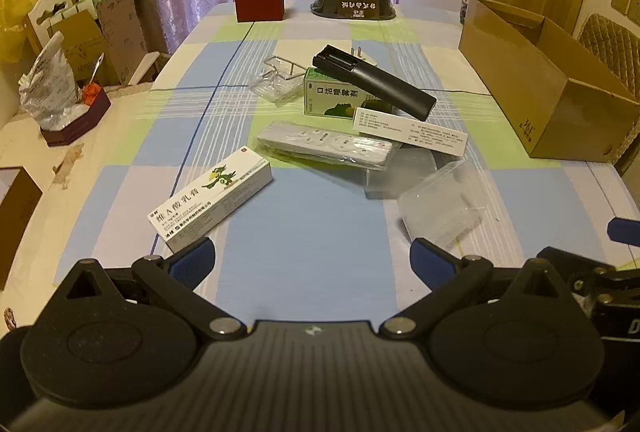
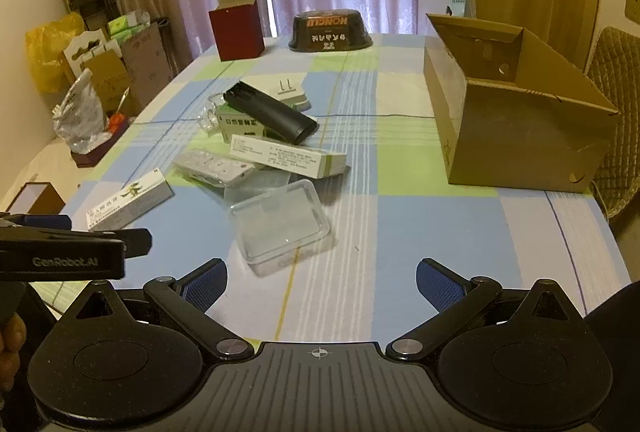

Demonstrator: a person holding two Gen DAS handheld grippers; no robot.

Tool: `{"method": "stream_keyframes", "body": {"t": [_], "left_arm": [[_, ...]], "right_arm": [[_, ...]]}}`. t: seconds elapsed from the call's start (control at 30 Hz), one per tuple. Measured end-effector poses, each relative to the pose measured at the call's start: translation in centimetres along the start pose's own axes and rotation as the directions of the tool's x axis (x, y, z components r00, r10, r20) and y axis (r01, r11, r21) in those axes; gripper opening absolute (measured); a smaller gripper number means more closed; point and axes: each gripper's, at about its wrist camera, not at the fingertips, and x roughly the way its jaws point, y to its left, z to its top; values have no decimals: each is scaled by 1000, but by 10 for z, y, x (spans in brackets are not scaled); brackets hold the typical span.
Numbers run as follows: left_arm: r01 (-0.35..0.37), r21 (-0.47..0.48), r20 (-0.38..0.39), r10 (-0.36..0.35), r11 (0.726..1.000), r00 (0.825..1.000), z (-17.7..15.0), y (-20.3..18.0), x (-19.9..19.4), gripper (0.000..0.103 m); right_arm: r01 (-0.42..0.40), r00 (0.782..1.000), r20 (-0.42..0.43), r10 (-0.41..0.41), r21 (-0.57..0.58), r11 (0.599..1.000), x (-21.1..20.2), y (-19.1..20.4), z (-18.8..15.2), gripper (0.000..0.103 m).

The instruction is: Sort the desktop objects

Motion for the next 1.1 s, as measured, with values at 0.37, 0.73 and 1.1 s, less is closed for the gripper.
{"method": "stream_keyframes", "body": {"t": [0.37,0.73,1.1], "left_arm": [[24,-39,4,-24,999,1000,-7,5,3,102],[20,-36,-7,-21,999,1000,-6,9,-1,102],[20,-31,-9,-21,999,1000,-8,8,0,102]], "right_arm": [[13,1000,-14,-13,-15,1000,4,3,-3,103],[17,1000,-12,-17,-6,1000,4,2,-3,103],[17,1000,-15,-17,1,1000,4,1,-2,103]]}}
